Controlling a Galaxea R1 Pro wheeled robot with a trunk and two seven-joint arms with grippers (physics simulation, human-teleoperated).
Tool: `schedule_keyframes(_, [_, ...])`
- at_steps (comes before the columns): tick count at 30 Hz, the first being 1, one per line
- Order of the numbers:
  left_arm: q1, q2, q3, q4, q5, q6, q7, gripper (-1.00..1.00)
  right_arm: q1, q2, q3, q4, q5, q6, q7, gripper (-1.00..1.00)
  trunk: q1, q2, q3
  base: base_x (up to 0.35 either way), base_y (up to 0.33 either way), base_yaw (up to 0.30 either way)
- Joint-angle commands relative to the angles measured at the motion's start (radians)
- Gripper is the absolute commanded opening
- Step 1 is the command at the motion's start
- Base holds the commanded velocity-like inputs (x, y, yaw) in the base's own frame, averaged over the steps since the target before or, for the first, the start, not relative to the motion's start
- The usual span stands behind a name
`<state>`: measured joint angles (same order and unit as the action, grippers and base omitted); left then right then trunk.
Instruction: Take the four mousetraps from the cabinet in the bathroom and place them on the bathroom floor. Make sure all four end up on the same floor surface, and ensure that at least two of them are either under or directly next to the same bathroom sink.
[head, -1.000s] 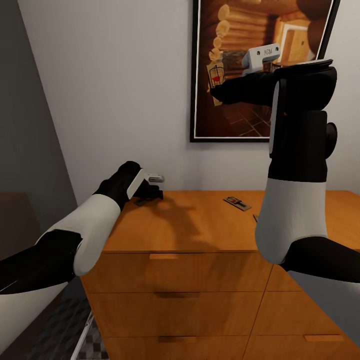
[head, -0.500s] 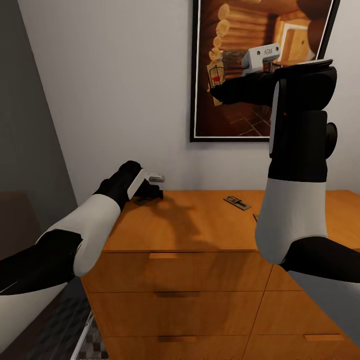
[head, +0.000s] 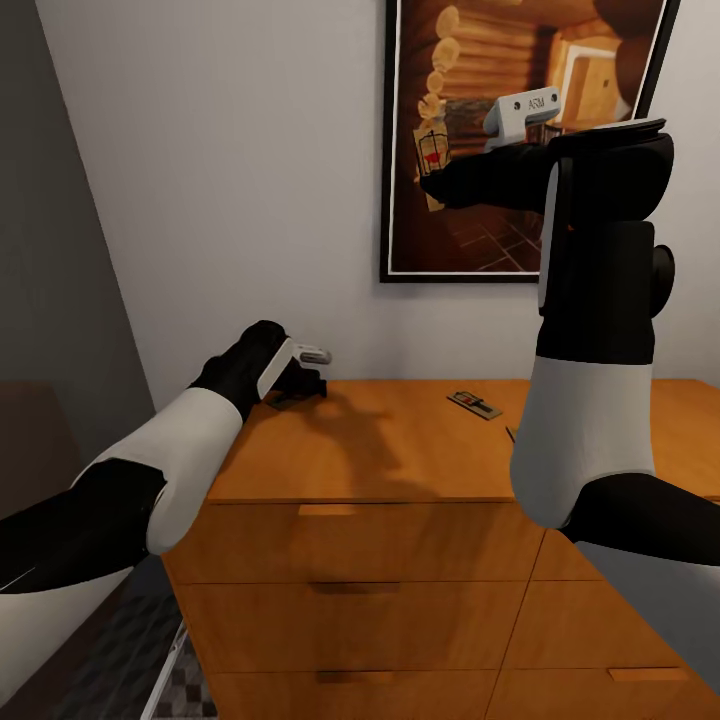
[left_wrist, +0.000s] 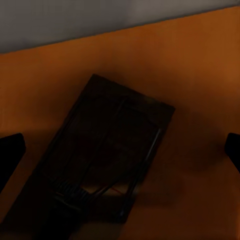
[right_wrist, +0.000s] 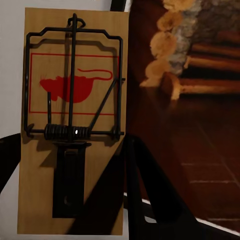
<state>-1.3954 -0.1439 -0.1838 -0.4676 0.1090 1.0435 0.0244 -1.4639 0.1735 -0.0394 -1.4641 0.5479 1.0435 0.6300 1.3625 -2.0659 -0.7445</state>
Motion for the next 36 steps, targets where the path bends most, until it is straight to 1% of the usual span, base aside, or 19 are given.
schedule_keyframes(1, [0.000, 0.001, -0.009, 0.026, -0.009, 0.004, 0.003, 1.00, -0.001, 0.001, -0.002, -0.001, 0.007, 0.004, 0.008, -1.00, 0.000, 0.000, -0.001, 0.000, 0.000, 0.000])
schedule_keyframes(33, [0.000, 0.003, -0.010, 0.026, -0.003, 0.004, -0.004, 1.00, -0.001, 0.001, -0.001, 0.000, 0.007, 0.004, 0.008, -1.00, 0.000, 0.000, -0.001, 0.000, 0.000, 0.000])
schedule_keyframes(34, [0.001, 0.003, -0.010, 0.026, -0.003, 0.004, -0.004, -1.00, -0.001, 0.001, -0.001, 0.001, 0.007, 0.004, 0.008, -1.00, 0.000, 0.000, -0.001, 0.000, 0.000, 0.000])
schedule_keyframes(36, [0.000, 0.003, -0.010, 0.026, -0.002, 0.004, -0.005, -1.00, -0.001, 0.001, -0.002, 0.001, 0.007, 0.004, 0.008, -1.00, 0.000, 0.000, -0.001, 0.000, 0.000, 0.000])
